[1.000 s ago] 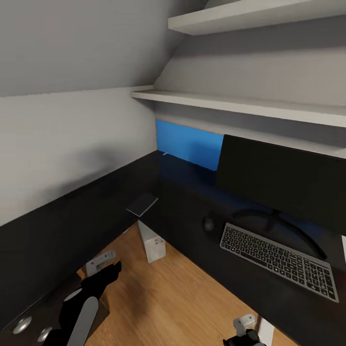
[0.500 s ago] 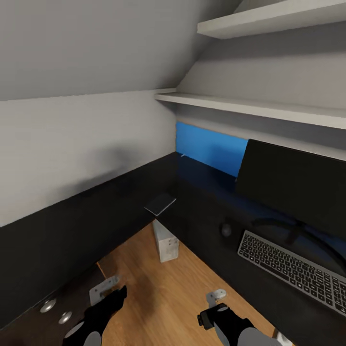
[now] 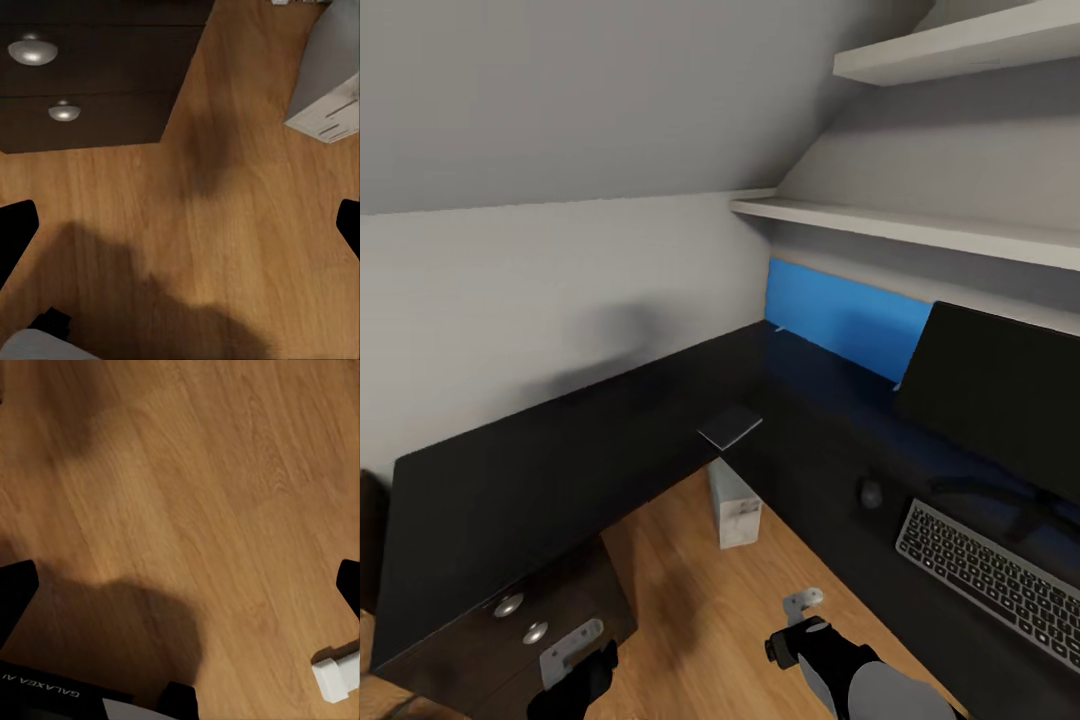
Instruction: In the bedroom, organize the workspace by keeping the computer under the desk, ensuring the monitor is on the desk, placing the keyboard on the desk next to the monitor, placing the mouse on the desk next to the keyboard, moving the folder from the swivel chair onto the desk next to the mouse, stacking the notebook on top of the folder with the pen on top of the notebook, and positioning the swivel chair next to the desk.
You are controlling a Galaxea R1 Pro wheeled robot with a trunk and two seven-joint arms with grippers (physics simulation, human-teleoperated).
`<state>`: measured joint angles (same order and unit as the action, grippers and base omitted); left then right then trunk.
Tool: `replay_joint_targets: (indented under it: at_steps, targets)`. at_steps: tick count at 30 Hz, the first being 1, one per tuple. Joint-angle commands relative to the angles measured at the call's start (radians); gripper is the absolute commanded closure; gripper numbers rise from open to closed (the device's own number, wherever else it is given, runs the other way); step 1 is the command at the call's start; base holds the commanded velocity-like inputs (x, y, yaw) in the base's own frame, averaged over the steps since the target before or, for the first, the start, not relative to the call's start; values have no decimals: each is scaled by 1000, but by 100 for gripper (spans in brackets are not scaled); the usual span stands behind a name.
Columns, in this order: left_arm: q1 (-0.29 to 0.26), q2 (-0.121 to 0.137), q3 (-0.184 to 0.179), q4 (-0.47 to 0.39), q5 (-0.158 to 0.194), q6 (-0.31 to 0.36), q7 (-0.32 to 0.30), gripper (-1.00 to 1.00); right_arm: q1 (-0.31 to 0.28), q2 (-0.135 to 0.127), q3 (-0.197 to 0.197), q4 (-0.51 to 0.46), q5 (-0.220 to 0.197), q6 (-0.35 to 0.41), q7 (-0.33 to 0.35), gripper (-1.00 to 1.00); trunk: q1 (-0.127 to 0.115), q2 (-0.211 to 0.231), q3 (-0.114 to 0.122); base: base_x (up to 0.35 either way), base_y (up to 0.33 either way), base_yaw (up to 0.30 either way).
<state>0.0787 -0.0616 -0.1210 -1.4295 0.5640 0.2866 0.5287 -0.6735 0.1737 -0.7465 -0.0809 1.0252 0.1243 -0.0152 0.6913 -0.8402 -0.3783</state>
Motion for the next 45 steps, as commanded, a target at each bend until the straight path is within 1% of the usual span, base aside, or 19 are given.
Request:
replay_joint_targets:
  at_steps: [1,5,14,17,21,23,24,28,31,32,34,36,37,39,40,45]
  targets:
    - [0,0,-1,12,7,-3,6,-100,-1,1,-5,3,7,4,-2,-100,0,-1,0,-17,-14,259]
    - [1,3,1,42,7,-21,7,-100,-3,1,-5,38,8,6,-6,-100,0,-1,2,-116,-97,261]
    - [1,-1,3,51,8,-30,17,-100,-18,1,-5,60,13,10,-9,-100,0,-1,7,-182,-139,266]
    - [6,-1,5,36,9,-31,18,-100,-23,1,-5,60,16,10,-7,-100,0,-1,9,-44,-30,270]
    - [38,-1,9,-5,9,-32,18,-100,-25,1,-5,61,27,8,-3,-100,0,-1,11,-17,-11,271]
    - [55,0,10,-24,9,-32,17,-100,-26,1,-5,61,42,8,-2,-100,0,-1,12,-8,-6,271]
    - [77,3,12,-45,9,-33,17,-100,-27,1,-5,61,97,8,1,-100,0,-1,12,-3,-2,272]
    - [91,5,13,-61,9,-32,17,-100,-27,1,-5,63,155,8,3,-100,0,-1,14,-2,-1,272]
    - [99,3,12,-67,13,-29,17,-100,-28,1,-5,64,170,8,4,-100,0,-1,15,-1,0,272]
    - [109,2,11,-70,26,-25,18,-100,-31,1,-5,65,176,8,6,-100,0,-1,16,0,0,273]
    - [157,9,14,-73,70,-27,14,-100,-48,1,-5,65,182,7,13,-100,0,-1,17,0,0,273]
    - [175,19,20,-67,90,-28,10,-100,-54,1,-5,65,183,4,20,-100,0,-1,18,0,0,273]
    - [187,30,25,-59,104,-29,7,-100,-58,1,-5,65,184,1,26,-100,0,-1,18,0,0,273]
    - [195,37,28,-43,113,-30,5,-100,-62,1,-5,64,184,-2,31,-100,0,-1,19,0,0,273]
    - [199,43,31,-18,119,-30,4,-100,-64,1,-5,65,185,-4,33,-100,0,-1,20,0,0,273]
    - [191,49,49,71,126,-30,6,-100,-74,1,-6,65,185,-28,37,-100,0,-1,22,0,0,266]
